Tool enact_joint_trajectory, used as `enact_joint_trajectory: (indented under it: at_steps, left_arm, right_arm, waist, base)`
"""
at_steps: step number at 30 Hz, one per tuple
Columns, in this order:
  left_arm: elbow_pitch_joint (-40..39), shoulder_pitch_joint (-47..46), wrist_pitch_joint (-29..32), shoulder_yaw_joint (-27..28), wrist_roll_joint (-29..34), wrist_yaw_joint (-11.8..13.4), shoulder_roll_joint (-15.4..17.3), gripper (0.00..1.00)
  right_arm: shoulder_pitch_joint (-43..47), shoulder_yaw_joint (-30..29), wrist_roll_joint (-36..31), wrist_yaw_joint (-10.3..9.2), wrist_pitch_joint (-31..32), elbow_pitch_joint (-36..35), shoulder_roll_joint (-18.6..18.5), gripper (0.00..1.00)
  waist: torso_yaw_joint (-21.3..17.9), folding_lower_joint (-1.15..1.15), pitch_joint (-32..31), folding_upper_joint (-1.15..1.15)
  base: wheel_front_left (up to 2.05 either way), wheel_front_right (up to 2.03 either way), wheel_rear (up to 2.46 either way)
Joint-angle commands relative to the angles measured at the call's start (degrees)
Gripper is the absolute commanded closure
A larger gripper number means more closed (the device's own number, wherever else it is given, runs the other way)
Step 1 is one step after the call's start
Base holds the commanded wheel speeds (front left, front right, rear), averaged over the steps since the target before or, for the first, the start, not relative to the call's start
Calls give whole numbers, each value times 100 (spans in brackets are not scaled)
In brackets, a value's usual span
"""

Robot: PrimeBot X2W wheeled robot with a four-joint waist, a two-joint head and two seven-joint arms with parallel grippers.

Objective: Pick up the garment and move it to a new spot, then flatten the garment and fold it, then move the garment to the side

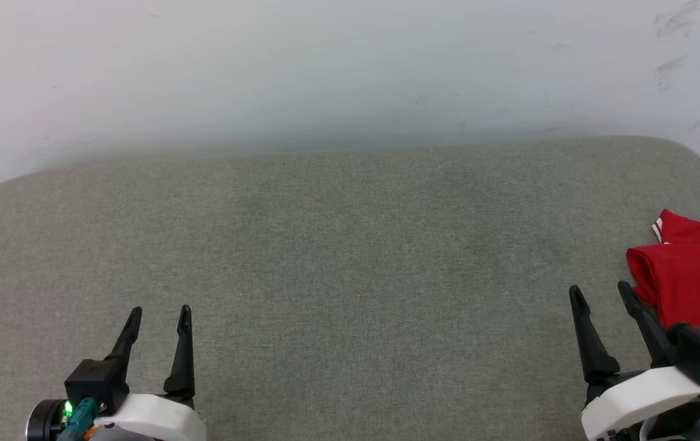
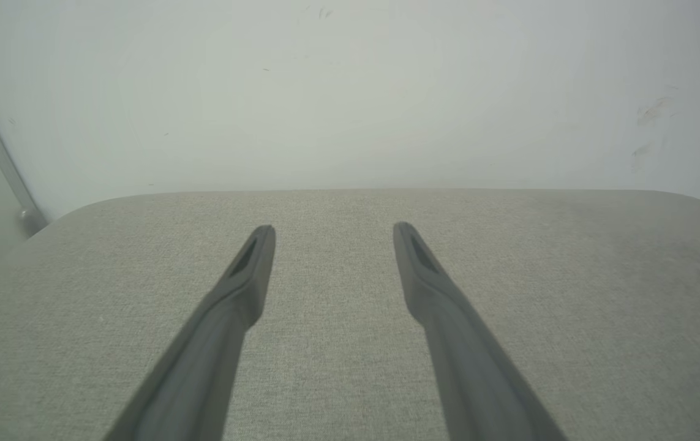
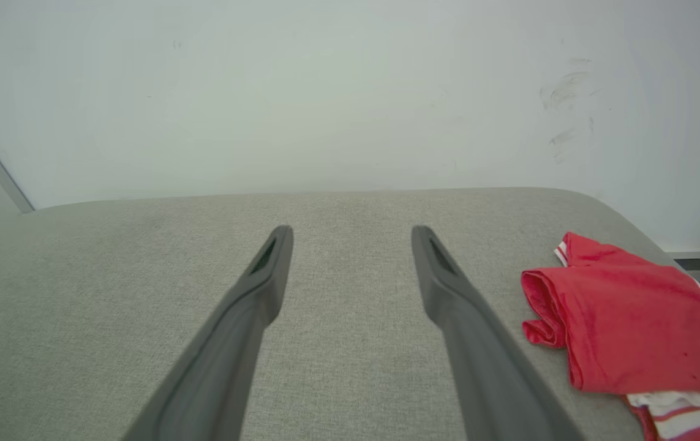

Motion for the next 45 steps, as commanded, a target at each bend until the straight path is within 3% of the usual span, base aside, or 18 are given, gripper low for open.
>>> enact_joint_trajectory:
  at_steps: [1, 2, 3, 29, 45]
  left_arm:
    - [11, -46, -39, 35, 31, -21, -28, 0]
    - [13, -46, -39, 46, 27, -33, -38, 0]
    - [18, 8, 3, 28, 9, -14, -21, 100]
    - [199, -180, 678, 500, -2226, -368, -418, 100]
    - [254, -281, 994, 728, -3305, -541, -601, 100]
  right_arm:
    - [-67, -5, 37, -4, -47, 24, -37, 0]
    - [-69, -4, 37, -4, -45, 35, -40, 0]
    - [5, -2, 35, 0, -29, 50, -11, 100]
    - [-268, -158, 2590, -1, 138, 633, 44, 100]
    - [-412, -237, 3817, -1, 219, 884, 65, 100]
  waist:
    - [-2, 0, 1, 0]
    - [-5, 0, 2, 0]
    - [-5, 0, 2, 0]
    - [69, 0, 14, 0]
    - [114, 0, 20, 0]
  base:
    - [0, 0, 0]
    - [0, 0, 0]
    - [0, 0, 0]
    - [0, 0, 0]
    - [0, 0, 0]
